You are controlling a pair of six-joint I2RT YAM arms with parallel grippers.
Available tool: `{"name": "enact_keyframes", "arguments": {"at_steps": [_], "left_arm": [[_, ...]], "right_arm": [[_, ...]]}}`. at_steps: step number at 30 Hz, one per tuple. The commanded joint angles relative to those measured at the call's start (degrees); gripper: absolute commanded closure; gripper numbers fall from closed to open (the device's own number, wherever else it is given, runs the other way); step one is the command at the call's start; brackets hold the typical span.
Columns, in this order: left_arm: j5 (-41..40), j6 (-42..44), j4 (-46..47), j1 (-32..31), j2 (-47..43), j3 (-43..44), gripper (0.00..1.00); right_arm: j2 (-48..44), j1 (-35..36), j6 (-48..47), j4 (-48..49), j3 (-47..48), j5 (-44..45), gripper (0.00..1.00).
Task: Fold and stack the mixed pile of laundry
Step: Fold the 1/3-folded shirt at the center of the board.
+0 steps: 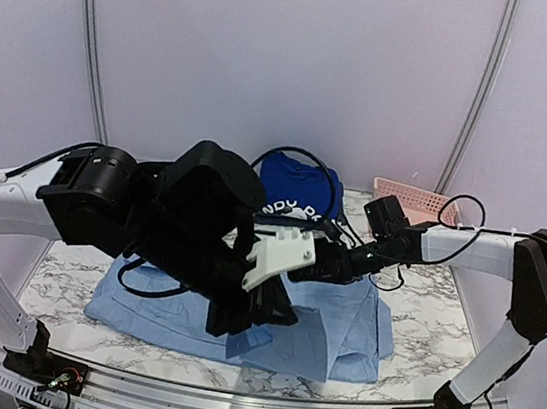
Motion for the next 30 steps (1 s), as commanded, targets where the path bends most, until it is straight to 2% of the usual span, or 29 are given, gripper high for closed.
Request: {"name": "enact_keyframes", "arguments": {"at_steps": [1, 6, 14, 21, 30], "left_arm": [[-4.17, -13.18, 8.6, 8.49, -3.46, -4.44, 1.0], [-4.91, -24.49, 16.25, 18.72, -9.35, -17.45, 1.0], [-8.09, -35.12, 20.54, 33.78, -16.08, -35.78, 1.0], [-9.52, -39.4, 24.92, 41.51, -20.44, -50.0, 1.0], [-13.9, -40.98, 27.63, 46.12, -25.92, -58.81, 1.0]], "right_arm": [[3.82, -1.77, -1.37, -0.89, -1.67, 4.54, 0.62], [7.89, -5.24, -2.99, -3.76, -3.01, 9.41, 0.61], [2.05, -6.34, -1.11, -5.4, 1.22, 9.87, 0.57], [5.15, -6.62, -4.75, -9.47, 2.16, 12.29, 0.58], [7.74, -7.21, -5.74, -9.95, 1.23, 15.13, 0.59]]}}
